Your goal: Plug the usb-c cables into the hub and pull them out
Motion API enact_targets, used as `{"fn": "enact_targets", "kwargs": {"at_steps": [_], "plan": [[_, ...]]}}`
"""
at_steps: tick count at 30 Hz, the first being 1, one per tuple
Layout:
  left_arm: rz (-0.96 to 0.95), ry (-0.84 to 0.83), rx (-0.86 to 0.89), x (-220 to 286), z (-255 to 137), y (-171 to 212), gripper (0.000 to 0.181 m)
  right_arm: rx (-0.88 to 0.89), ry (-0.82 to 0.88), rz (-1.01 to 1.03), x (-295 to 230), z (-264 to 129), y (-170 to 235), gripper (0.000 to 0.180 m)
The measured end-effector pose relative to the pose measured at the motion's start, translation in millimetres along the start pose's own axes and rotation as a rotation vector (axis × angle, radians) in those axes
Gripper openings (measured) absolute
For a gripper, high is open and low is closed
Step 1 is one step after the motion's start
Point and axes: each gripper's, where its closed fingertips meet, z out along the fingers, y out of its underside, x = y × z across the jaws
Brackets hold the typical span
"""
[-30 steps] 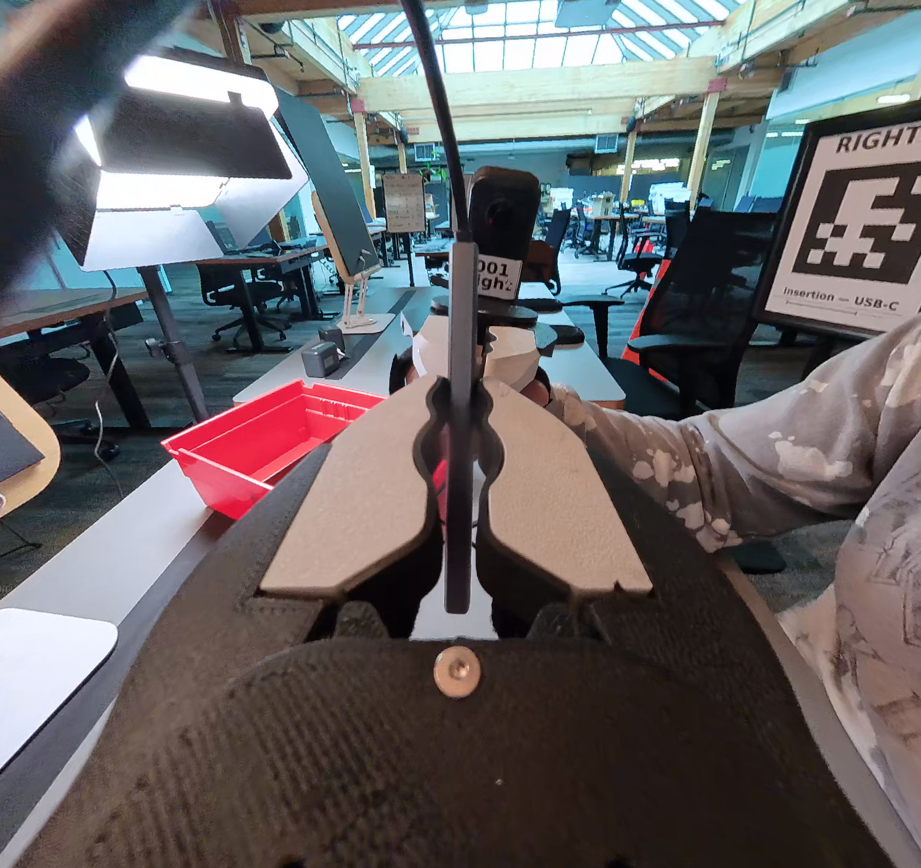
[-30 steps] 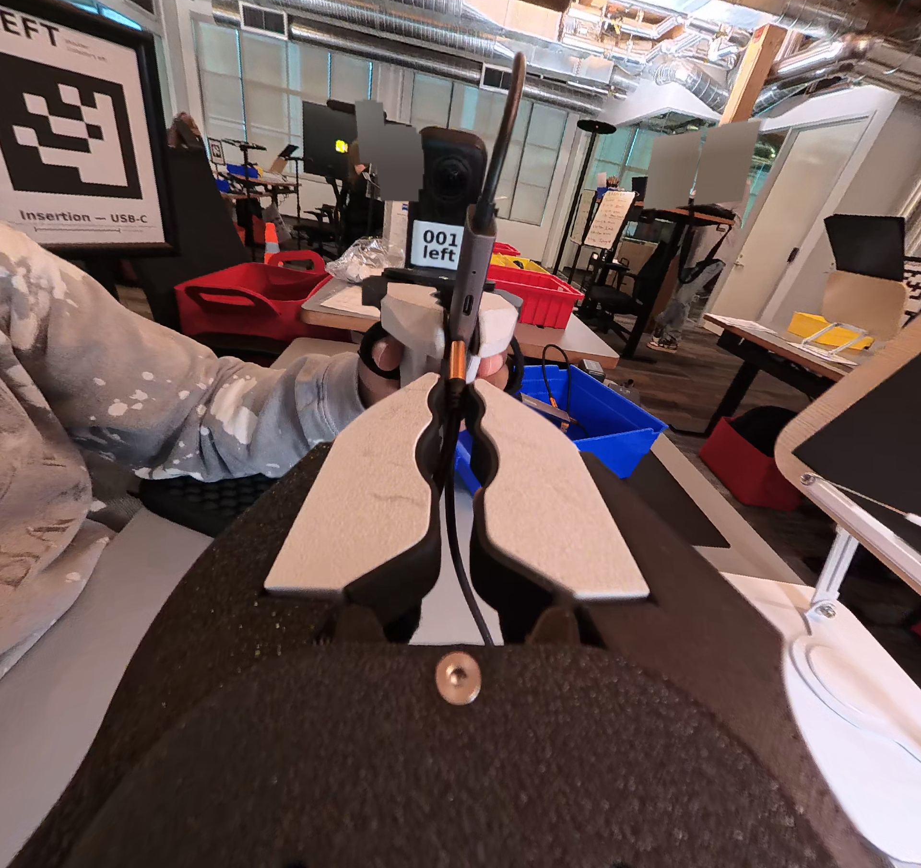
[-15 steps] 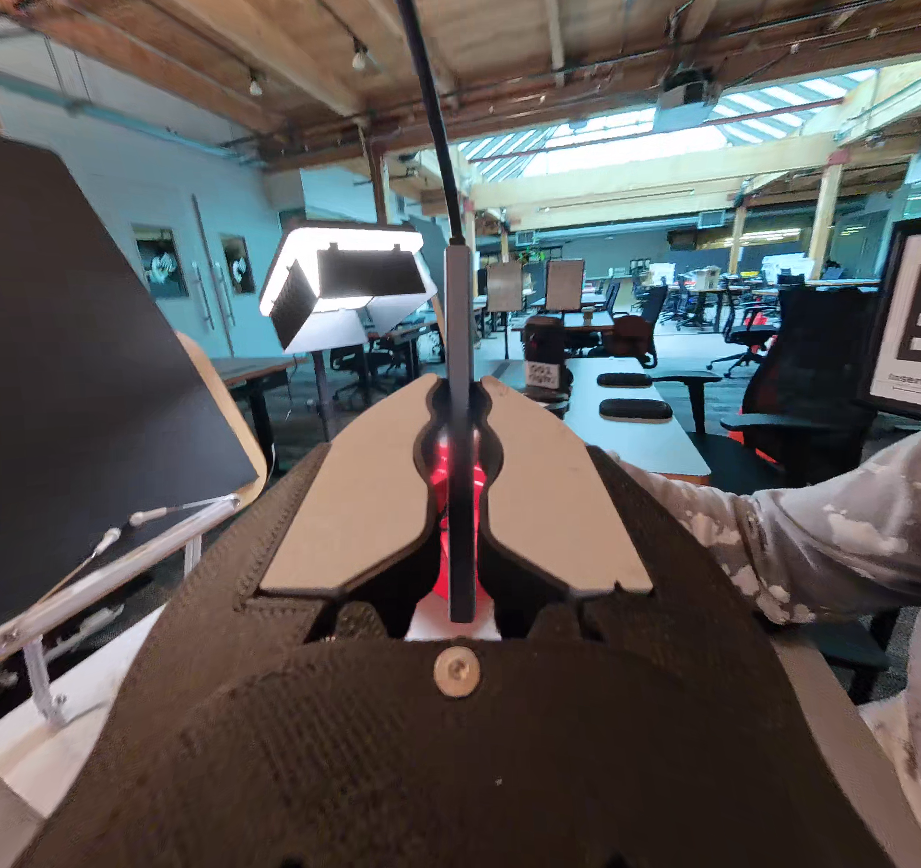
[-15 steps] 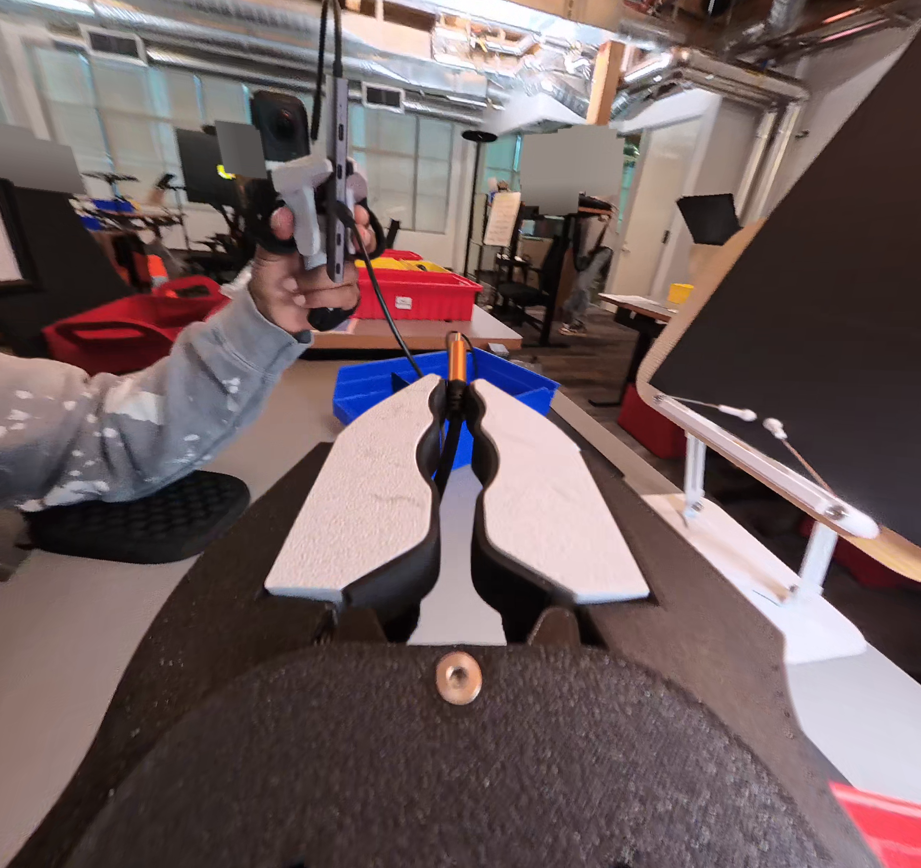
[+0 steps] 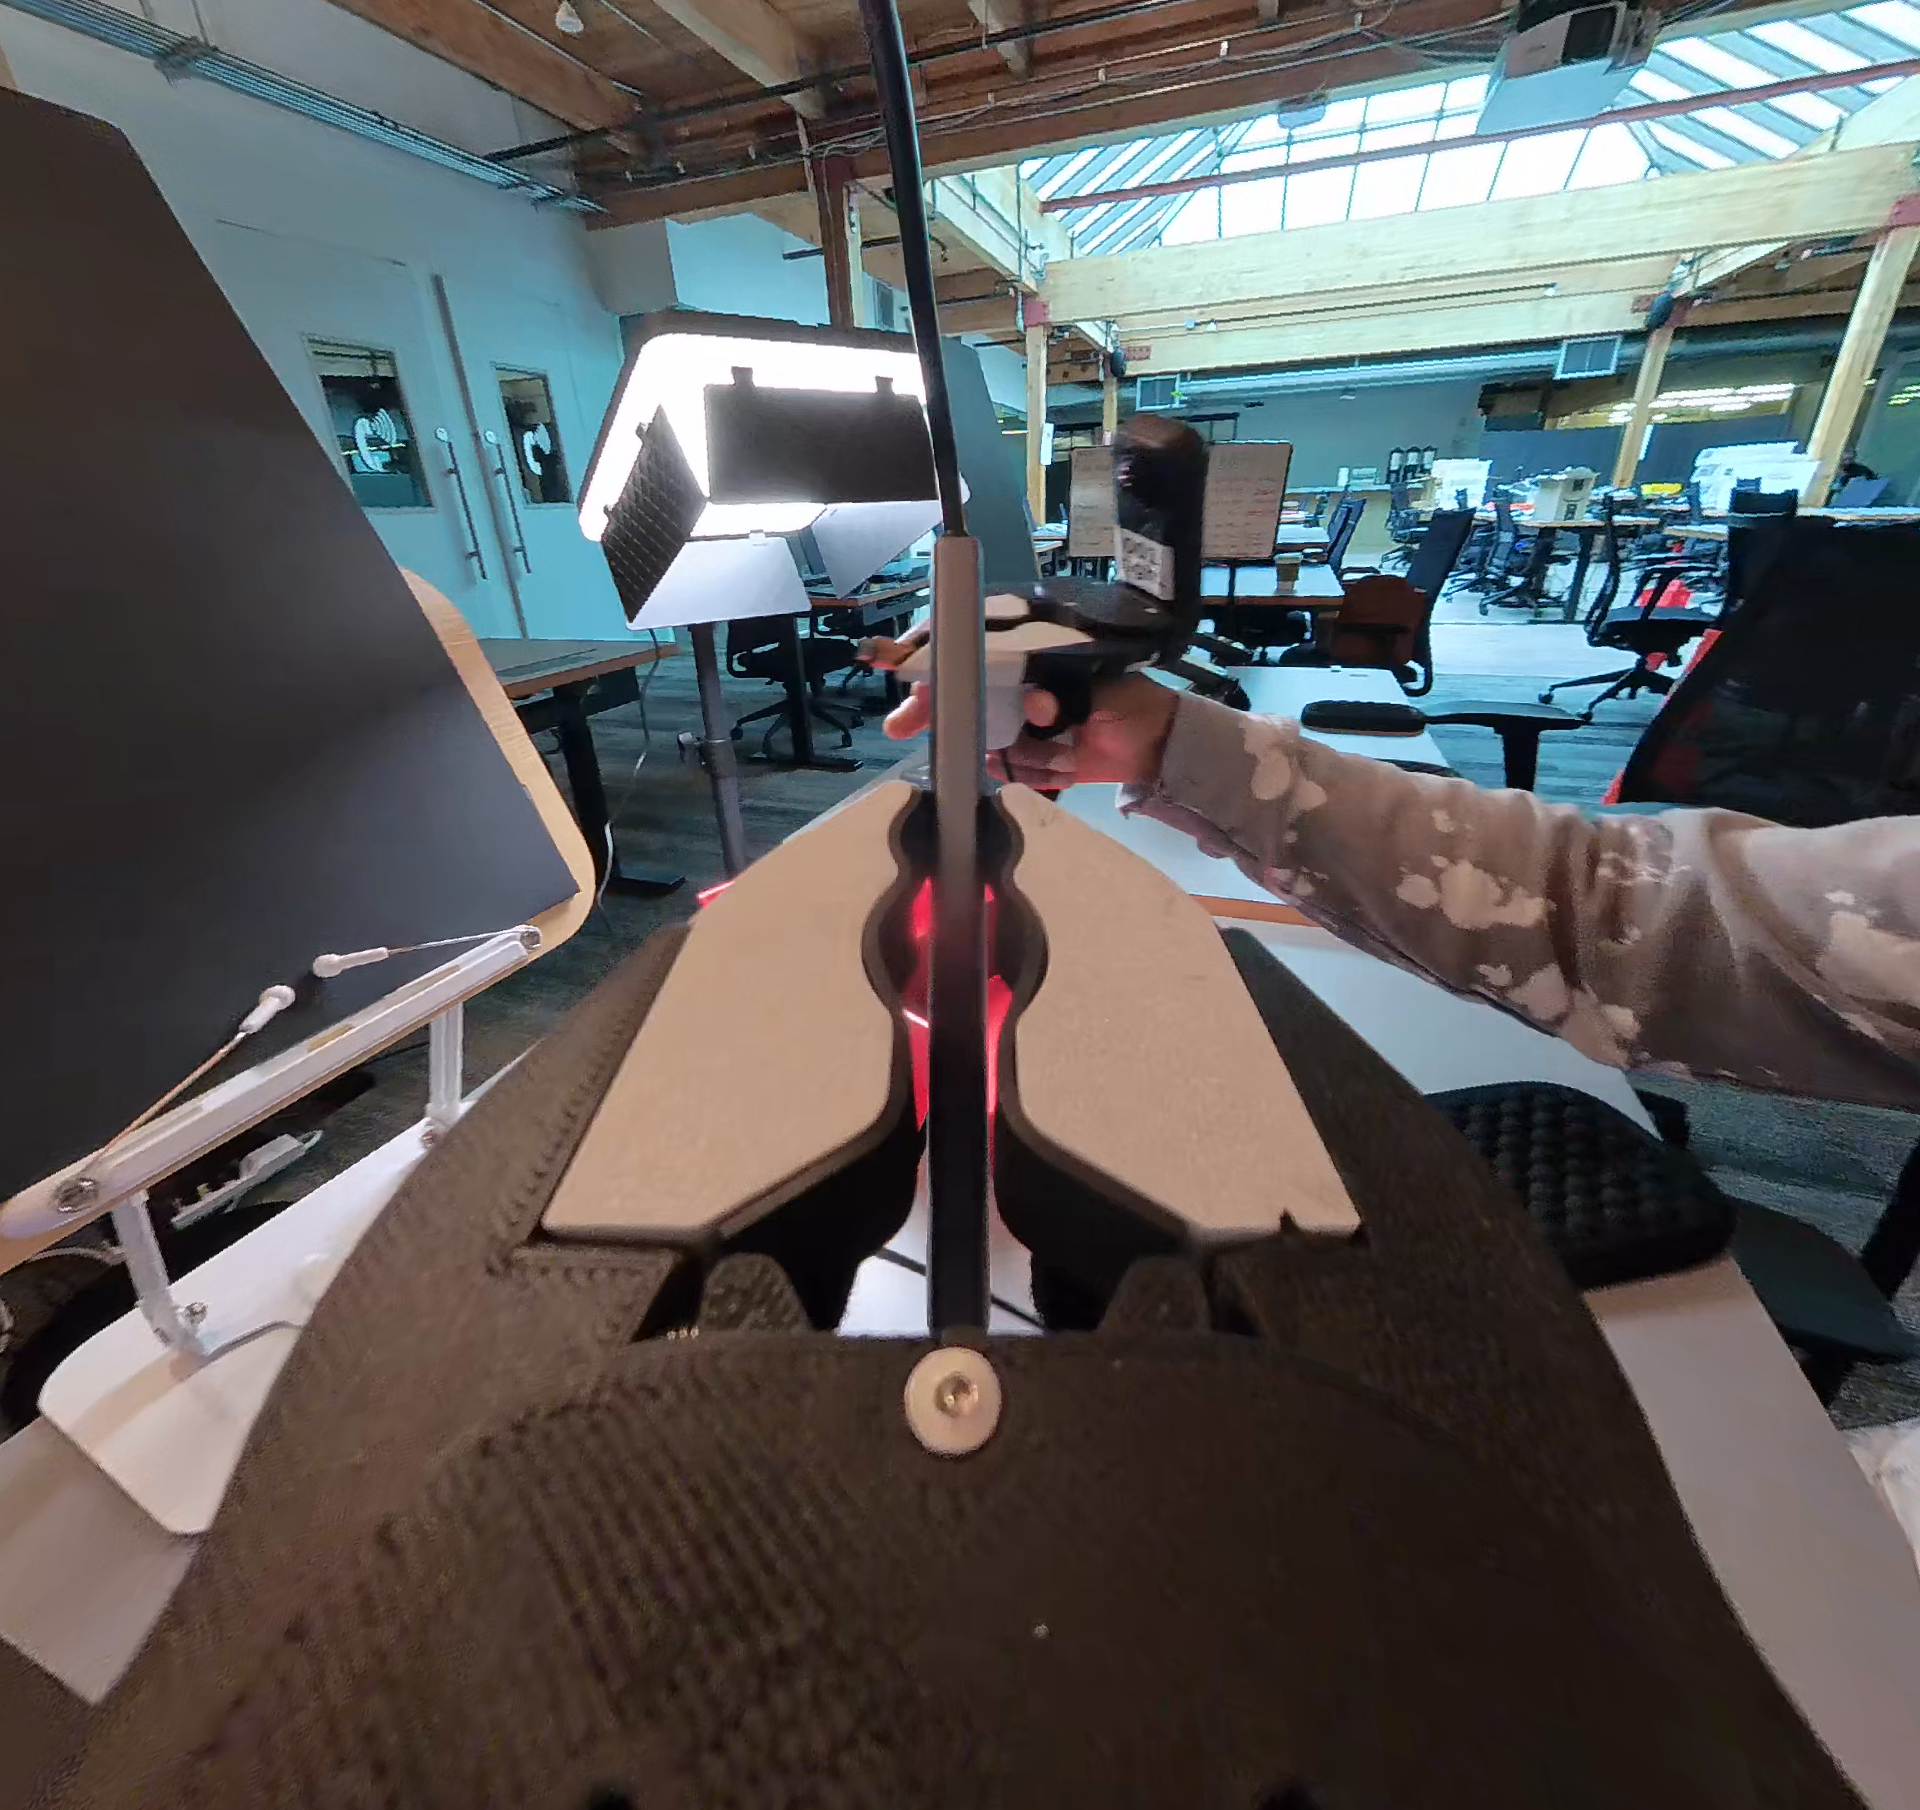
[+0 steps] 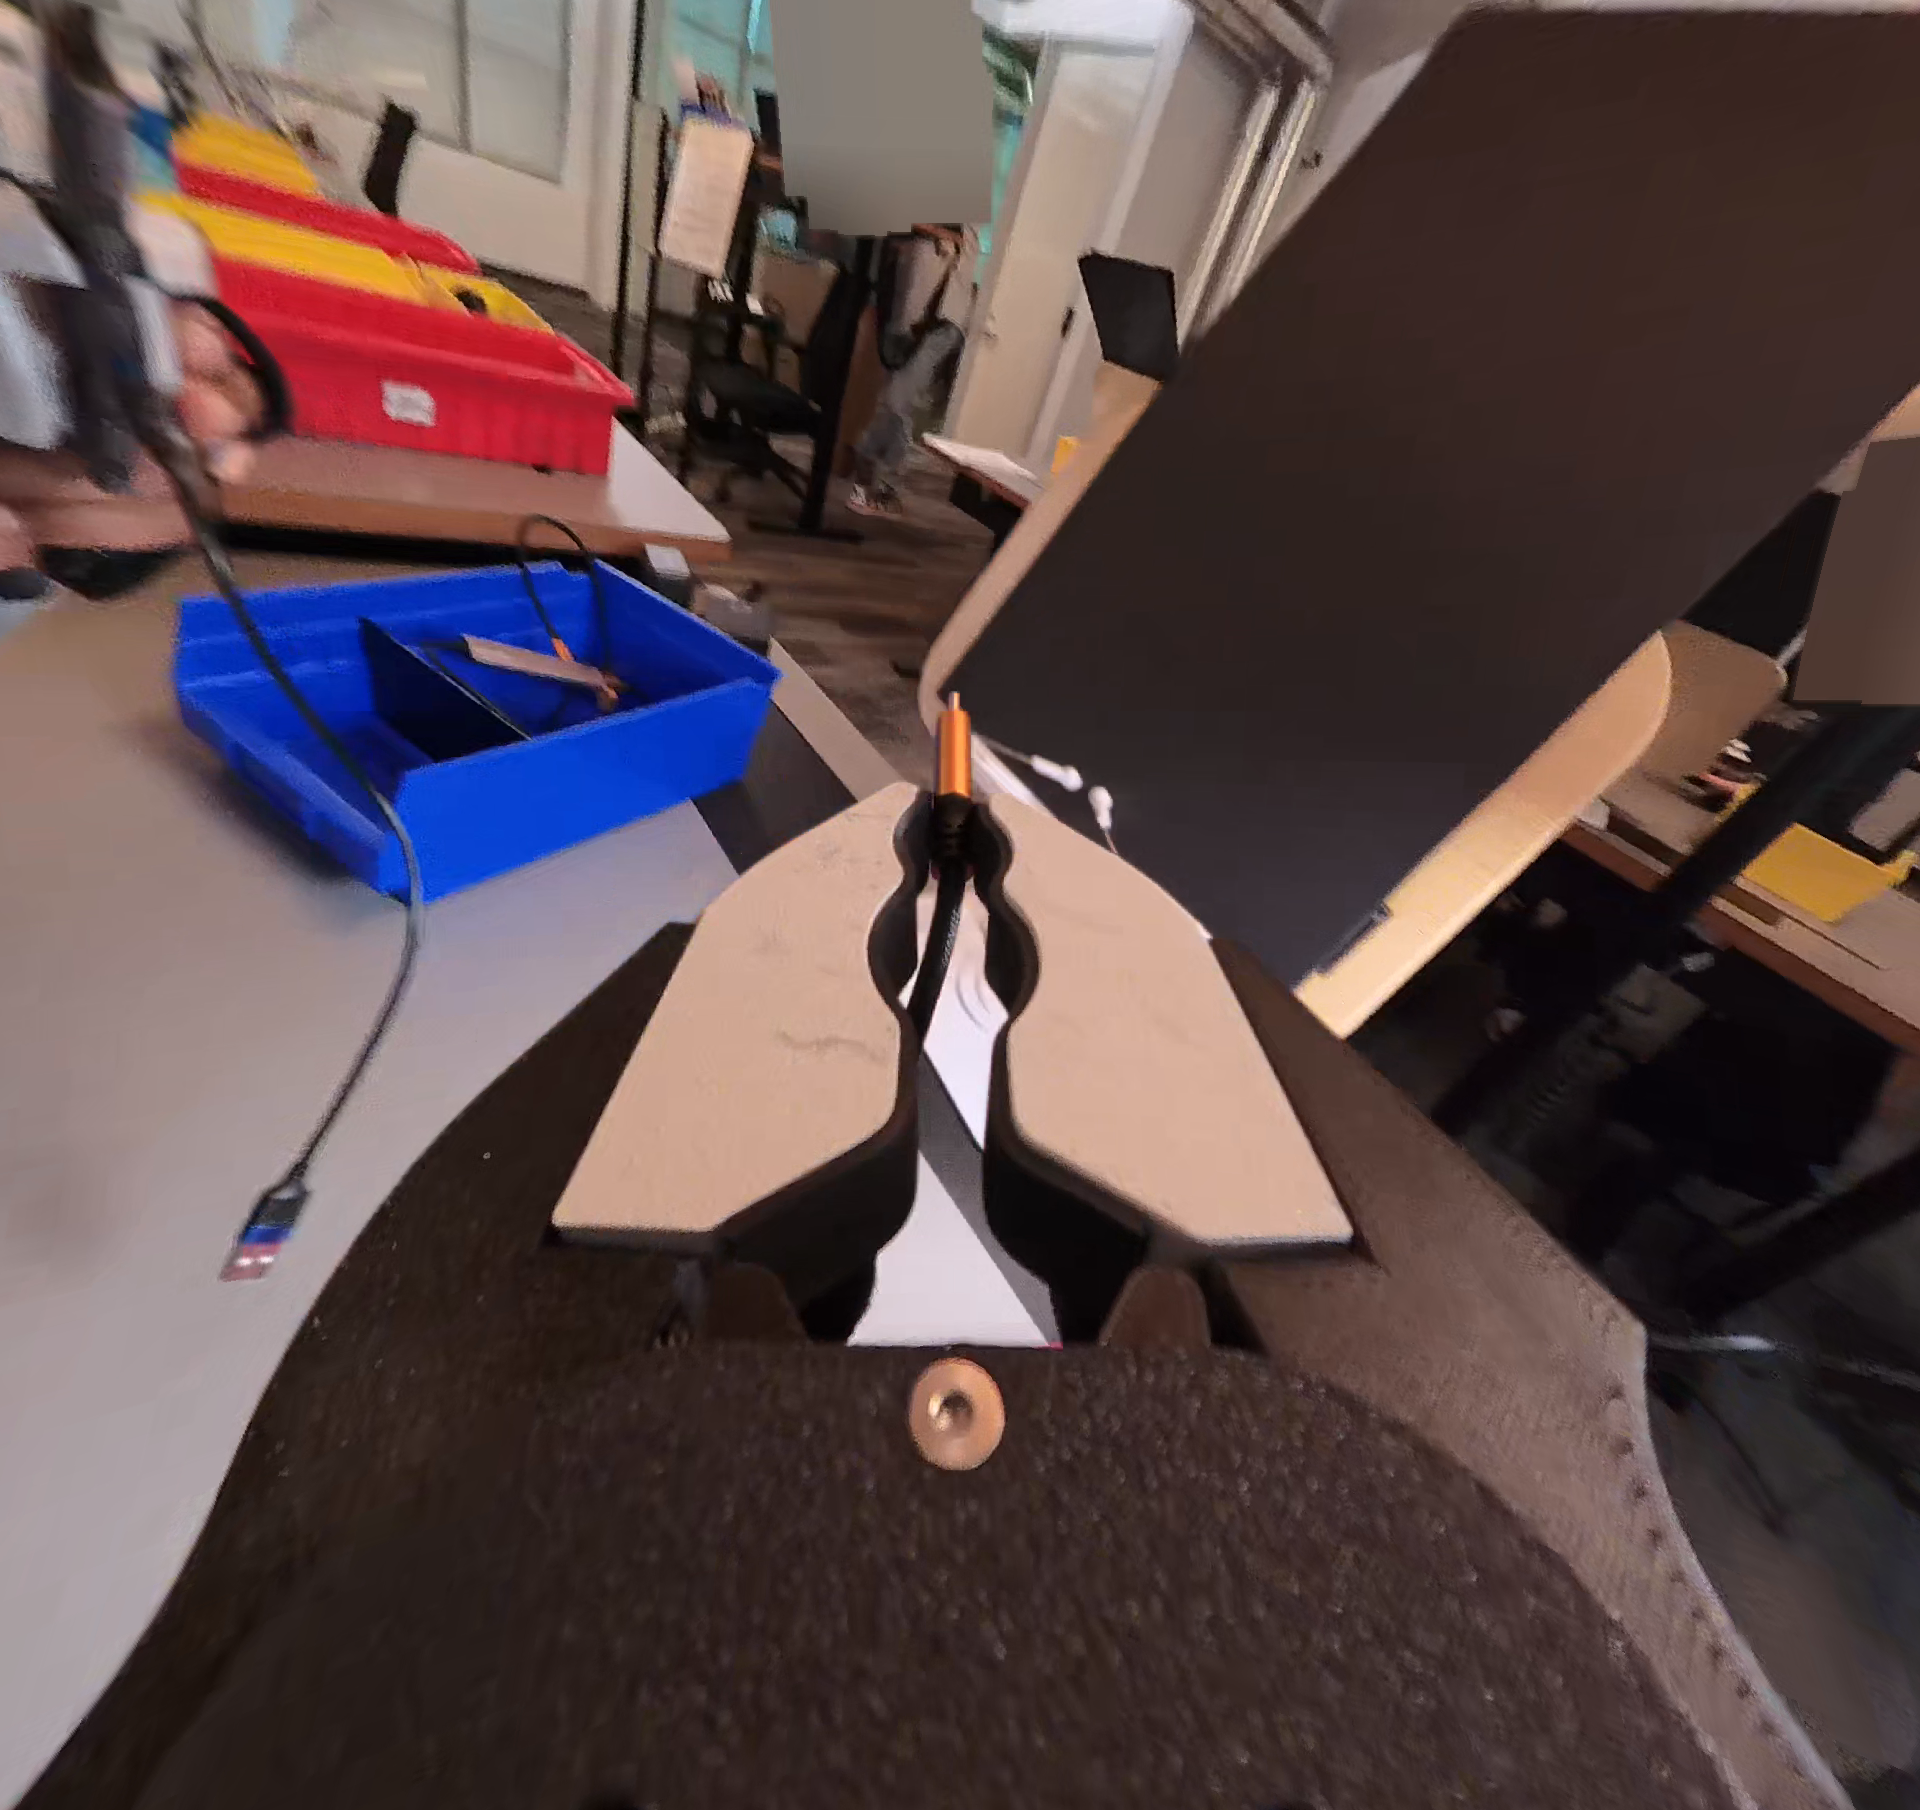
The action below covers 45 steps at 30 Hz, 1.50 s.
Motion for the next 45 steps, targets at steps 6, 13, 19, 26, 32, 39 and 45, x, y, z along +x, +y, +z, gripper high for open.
{"fn": "enact_targets", "kwargs": {"at_steps": [6, 13, 19, 26, 32, 39, 45], "plan": [[0.014, 0.001, -0.015, 2.1, 4.6, 4.3, 0.01, -0.309, -0.012, 0.002, 8.0, -20.2, 88.8, 0.007], [0.027, 0.007, -0.04, 4.5, 11.4, 11.2, 0.01, -0.823, -0.069, -0.102, 1.5, -77.6, 186.8, 0.007], [0.018, 0.015, -0.045, 4.7, 13.9, 14.2, 0.01, -1.155, -0.066, -0.204, 5.5, -111.3, 227.6, 0.008], [0.021, 0.019, -0.05, 6.5, 14.6, 15.7, 0.01, -1.257, -0.123, -0.189, -6.0, -96.8, 258.8, 0.008], [0.014, 0.023, -0.051, 5.0, 13.7, 17.0, 0.01, -1.245, -0.122, -0.195, -7.1, -80.4, 258.4, 0.02], [0.011, 0.036, -0.061, 7.8, 16.9, 20.8, 0.01, -0.961, -0.057, -0.095, -7.4, -49.0, 202.7, 0.045], [-0.019, 0.07, -0.024, 13.6, 20.7, 18.9, 0.01, -0.449, -0.061, 0.051, -34.7, -15.7, 99.8, 0.046]]}}
